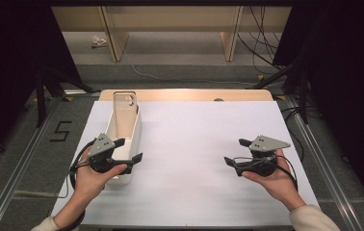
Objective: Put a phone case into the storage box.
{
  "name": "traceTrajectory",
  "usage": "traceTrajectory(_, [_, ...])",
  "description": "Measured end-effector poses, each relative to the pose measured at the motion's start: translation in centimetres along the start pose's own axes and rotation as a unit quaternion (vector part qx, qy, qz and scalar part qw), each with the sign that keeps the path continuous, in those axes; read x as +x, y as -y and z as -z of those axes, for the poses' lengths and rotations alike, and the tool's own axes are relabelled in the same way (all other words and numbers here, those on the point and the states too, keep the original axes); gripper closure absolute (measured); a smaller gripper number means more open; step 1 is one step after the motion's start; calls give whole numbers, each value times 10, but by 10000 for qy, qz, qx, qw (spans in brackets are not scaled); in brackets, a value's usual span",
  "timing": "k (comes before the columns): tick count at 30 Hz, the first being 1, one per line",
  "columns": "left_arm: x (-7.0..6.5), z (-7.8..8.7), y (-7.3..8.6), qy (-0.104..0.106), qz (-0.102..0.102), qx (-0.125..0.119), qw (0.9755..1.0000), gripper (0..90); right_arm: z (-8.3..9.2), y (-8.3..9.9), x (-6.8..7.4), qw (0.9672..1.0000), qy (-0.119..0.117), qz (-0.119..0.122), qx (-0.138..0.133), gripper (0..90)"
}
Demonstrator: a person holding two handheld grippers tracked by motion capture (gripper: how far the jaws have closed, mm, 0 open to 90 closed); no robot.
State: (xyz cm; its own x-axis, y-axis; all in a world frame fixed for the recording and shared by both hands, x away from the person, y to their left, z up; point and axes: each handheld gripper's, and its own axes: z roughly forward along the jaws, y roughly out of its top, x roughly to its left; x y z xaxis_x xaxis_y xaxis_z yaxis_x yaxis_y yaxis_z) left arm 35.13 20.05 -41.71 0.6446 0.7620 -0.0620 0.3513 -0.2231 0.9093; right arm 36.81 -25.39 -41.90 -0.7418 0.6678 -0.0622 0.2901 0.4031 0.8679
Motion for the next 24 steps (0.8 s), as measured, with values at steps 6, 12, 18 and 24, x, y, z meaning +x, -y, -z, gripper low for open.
traceTrajectory(6, [-4, 1, 6, -4, -152, 30, 9999, 147, 0, 0, -1, 10000, 1, -3, -6, 167])
traceTrajectory(12, [-4, 0, 10, 47, -197, 46, 9998, 148, 0, 0, -1, 10000, -3, 21, -18, 167])
traceTrajectory(18, [-6, 0, 12, 61, -228, 69, 9997, 149, 1, 0, -1, 10000, 4, 16, -31, 167])
traceTrajectory(24, [-9, 0, 14, 66, -256, 83, 9996, 151, 0, -1, 0, 10000, 2, 20, -33, 167])
